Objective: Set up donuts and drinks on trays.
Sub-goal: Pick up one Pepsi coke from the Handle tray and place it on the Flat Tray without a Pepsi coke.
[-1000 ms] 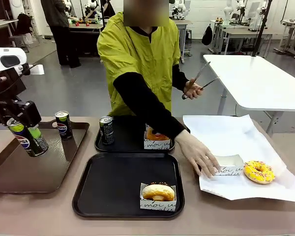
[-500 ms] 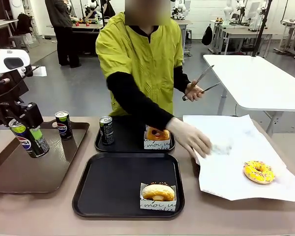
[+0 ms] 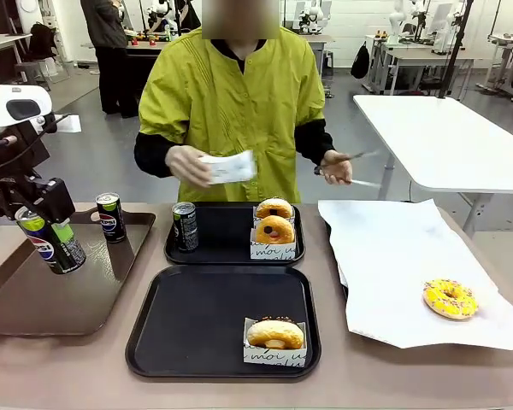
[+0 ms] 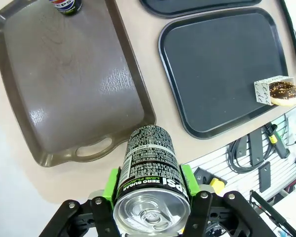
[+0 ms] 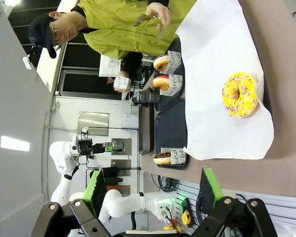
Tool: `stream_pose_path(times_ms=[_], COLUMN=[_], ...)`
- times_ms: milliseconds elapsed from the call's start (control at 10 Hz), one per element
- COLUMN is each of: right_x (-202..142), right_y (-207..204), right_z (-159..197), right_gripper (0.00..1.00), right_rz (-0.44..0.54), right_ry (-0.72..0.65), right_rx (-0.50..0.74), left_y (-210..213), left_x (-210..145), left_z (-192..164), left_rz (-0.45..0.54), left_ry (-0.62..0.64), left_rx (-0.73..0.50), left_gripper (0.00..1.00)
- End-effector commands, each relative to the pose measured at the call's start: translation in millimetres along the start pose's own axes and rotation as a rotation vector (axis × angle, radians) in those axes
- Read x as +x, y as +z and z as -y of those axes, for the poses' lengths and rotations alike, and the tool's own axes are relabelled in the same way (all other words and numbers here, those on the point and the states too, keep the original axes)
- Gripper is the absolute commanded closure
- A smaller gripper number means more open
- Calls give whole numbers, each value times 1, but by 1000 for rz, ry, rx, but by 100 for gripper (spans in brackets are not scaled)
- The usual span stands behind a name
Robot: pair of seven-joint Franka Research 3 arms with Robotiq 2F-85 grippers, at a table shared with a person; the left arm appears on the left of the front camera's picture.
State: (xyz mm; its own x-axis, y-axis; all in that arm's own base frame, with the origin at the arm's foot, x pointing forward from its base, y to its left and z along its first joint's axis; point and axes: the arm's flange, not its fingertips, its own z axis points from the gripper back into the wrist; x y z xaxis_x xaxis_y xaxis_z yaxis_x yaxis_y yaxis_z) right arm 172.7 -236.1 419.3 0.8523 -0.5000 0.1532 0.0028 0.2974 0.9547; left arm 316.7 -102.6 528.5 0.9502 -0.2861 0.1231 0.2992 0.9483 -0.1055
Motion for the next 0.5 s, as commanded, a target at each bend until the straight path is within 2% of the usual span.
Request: stream_pose_path(times_ms=[0, 300, 400], right_x=[-1, -1, -1], right_y=[-1, -1, -1], right_z=[-1, -1, -1], right_gripper=[0, 0, 0], right_rz=[4, 4, 4], right_ry=[13, 13, 13], right_rx=[14, 14, 14], left_y=[3, 0, -9], left_x=[-2, 0, 10], left_z=[1, 0, 8], left_rz=[6, 0, 15], left_ry=[-8, 0, -8], left_rx=[-10, 0, 46], left_gripper=[41, 41, 41])
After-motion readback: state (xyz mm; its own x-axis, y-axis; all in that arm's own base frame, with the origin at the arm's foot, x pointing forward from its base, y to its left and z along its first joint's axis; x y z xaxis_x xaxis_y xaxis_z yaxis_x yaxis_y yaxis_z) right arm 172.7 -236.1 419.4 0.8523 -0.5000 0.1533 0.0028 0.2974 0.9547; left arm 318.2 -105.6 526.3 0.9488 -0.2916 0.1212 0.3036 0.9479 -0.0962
